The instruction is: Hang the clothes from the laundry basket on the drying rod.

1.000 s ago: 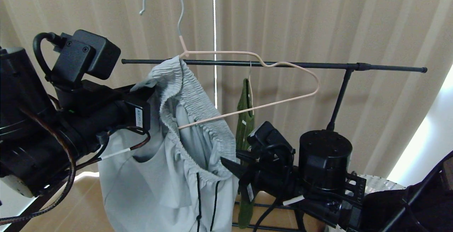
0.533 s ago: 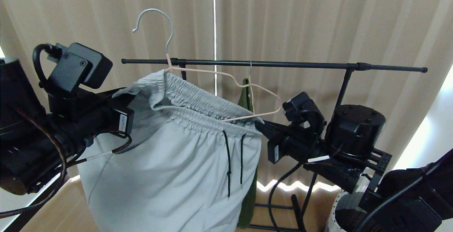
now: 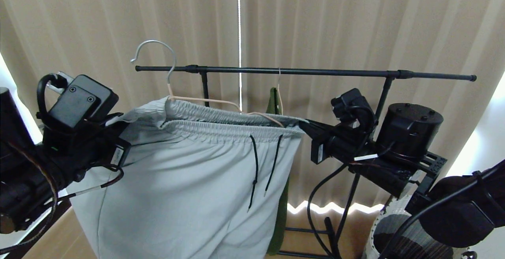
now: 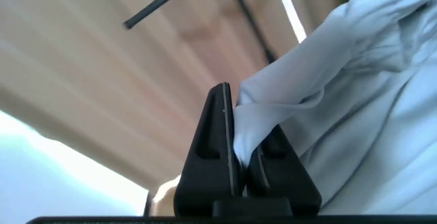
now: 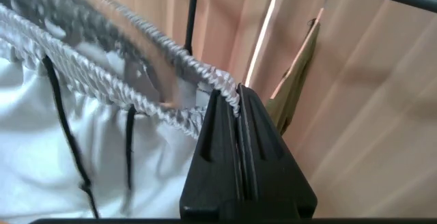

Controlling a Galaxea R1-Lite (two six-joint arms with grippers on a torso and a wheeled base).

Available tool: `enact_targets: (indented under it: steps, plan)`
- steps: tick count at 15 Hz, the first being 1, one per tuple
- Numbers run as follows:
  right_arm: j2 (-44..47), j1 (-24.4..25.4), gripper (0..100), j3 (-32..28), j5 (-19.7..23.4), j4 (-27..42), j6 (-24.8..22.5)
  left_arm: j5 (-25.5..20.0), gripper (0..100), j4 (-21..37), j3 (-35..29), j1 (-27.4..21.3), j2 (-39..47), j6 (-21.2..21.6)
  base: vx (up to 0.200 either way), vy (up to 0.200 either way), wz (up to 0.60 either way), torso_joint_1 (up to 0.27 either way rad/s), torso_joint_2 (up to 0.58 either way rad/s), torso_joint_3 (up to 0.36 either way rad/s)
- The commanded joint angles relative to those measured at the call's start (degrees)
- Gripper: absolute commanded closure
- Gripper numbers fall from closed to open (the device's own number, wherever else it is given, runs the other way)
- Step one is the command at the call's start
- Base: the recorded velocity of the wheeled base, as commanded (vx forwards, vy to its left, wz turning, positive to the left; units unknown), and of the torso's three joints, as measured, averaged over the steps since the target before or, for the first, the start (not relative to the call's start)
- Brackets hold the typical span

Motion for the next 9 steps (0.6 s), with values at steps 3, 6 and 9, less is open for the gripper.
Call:
enact_targets:
  steps: [3, 6, 9]
  plan:
    - [-1.02, 1.9, 100, -0.09, 0.45, 1.6, -2.76, 0.05, 100, 0.1, 2.12, 0.45, 0.45, 0.95, 0.0, 0.0, 0.0, 0.0, 0.0, 0.0]
    - [-1.02, 4.27, 100, -2.81, 0.71, 6.35, -9.17, 0.14, 100, 0.02, 3.35, -0.16, 2.91, 4.47, 0.0, 0.0, 0.0, 0.0, 0.0, 0.0]
    - [-1.29, 8.49, 100, -3.69, 0.63, 9.95, -9.26, 0.41, 100, -1.3, 3.18, -0.16, 4.85, 4.82, 0.0, 0.0, 0.0, 0.0, 0.0, 0.0]
